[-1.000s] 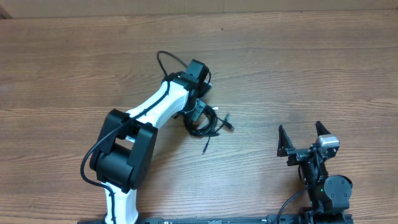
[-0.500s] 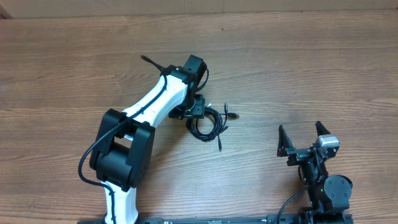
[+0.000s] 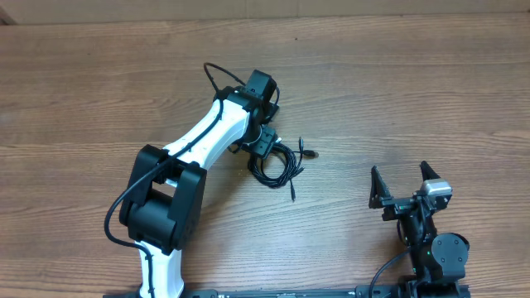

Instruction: Untangle cables

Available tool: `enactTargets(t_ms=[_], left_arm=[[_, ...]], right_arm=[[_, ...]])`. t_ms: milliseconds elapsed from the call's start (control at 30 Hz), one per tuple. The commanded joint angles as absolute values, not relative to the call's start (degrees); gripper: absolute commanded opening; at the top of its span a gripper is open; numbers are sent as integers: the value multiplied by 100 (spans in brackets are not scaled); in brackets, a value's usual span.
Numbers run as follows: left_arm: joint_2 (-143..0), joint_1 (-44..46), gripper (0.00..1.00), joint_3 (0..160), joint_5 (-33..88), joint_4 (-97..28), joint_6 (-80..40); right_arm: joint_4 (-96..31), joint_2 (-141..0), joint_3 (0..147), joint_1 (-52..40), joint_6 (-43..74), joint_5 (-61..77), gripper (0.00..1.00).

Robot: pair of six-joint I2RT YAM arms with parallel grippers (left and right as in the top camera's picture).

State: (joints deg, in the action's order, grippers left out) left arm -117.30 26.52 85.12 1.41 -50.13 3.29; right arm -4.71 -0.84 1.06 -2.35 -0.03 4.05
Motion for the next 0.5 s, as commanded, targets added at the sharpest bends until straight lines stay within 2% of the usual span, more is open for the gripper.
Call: enactTargets(t_ms=[0,467], left_arm=[[-11786,2665,57,8639,261,-5011,947],[-11786,2665,51,8503,263,-5006,989]], right_arm=[[-454,-16,45,-257,-30,353,100],[-454,-16,45,-257,-30,353,100]])
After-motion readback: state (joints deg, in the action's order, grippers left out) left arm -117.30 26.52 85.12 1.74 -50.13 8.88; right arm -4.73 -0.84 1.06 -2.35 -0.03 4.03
